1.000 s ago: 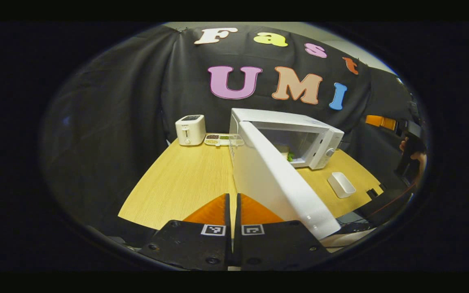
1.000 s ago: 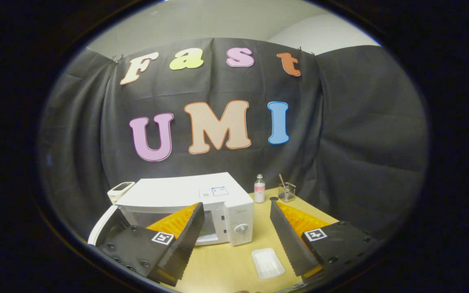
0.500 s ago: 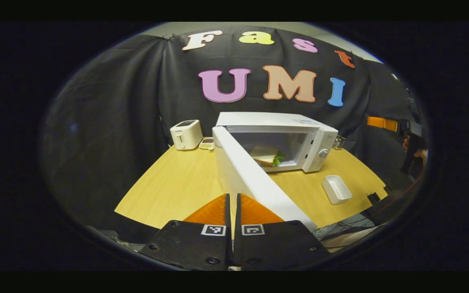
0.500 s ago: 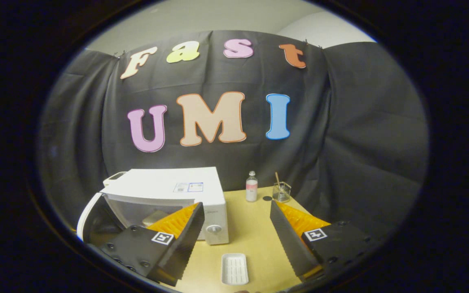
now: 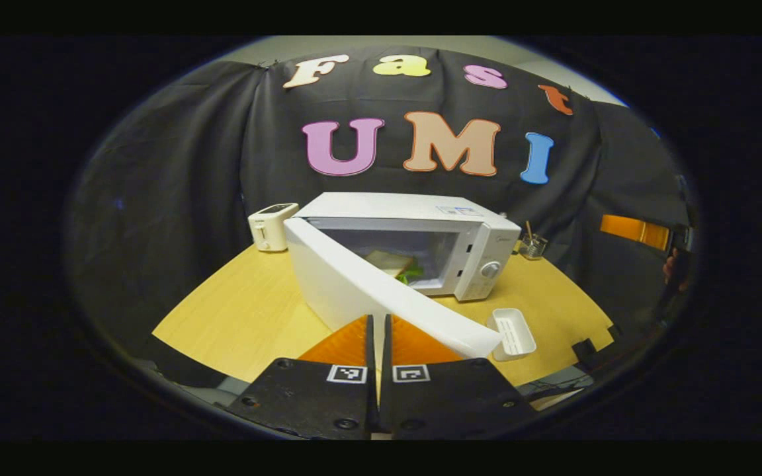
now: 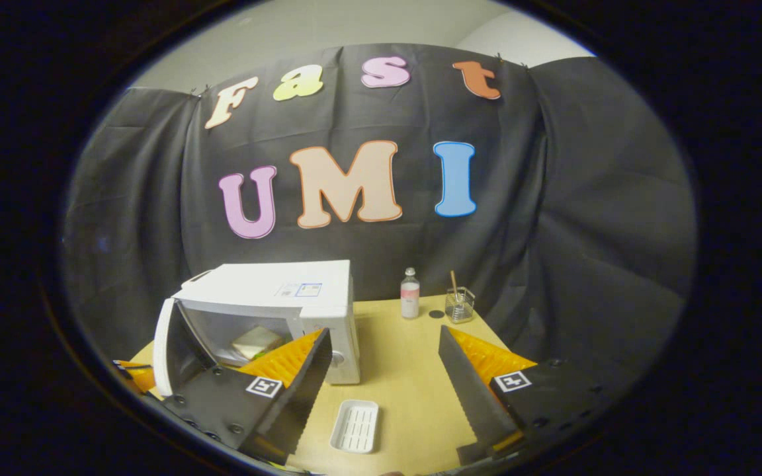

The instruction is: Open the microwave oven with the left hand, put the food in, and close the microwave oven.

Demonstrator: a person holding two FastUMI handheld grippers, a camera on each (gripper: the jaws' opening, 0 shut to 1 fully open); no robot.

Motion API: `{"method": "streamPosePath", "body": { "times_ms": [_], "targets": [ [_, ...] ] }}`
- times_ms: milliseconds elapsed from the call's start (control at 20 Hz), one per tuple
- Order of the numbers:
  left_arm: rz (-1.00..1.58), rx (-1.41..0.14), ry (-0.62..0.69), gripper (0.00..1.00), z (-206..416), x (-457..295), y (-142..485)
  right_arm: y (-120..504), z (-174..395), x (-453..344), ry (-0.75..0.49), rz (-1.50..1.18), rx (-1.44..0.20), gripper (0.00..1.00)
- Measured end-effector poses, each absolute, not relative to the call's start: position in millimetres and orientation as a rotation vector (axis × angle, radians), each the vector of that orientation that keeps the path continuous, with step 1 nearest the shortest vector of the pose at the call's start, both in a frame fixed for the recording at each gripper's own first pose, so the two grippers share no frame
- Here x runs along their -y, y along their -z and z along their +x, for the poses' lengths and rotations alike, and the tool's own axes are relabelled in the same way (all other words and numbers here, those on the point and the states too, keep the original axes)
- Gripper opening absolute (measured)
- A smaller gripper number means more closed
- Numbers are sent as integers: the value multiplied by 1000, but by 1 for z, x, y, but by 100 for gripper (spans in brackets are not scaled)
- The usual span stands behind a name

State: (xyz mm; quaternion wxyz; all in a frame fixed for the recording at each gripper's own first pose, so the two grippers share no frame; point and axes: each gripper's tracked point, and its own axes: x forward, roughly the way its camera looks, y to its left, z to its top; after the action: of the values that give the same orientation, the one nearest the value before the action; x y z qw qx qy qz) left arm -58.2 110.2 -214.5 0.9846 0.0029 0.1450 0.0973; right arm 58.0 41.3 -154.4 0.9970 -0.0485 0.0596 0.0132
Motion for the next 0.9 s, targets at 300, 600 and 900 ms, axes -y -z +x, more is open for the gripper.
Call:
{"method": "streamPosePath", "body": {
  "times_ms": [300,600,900],
  "targets": [
    [-8,-279,-179,0,-20,-76,219,171,41,-13,-30,-70,-168,92],
    [22,-282,-155,0,14,-61,220,187,33,9,-4,-12,-206,92],
    [39,-284,-115,0,46,-47,214,196,29,26,38,19,-227,92]
  ]
}}
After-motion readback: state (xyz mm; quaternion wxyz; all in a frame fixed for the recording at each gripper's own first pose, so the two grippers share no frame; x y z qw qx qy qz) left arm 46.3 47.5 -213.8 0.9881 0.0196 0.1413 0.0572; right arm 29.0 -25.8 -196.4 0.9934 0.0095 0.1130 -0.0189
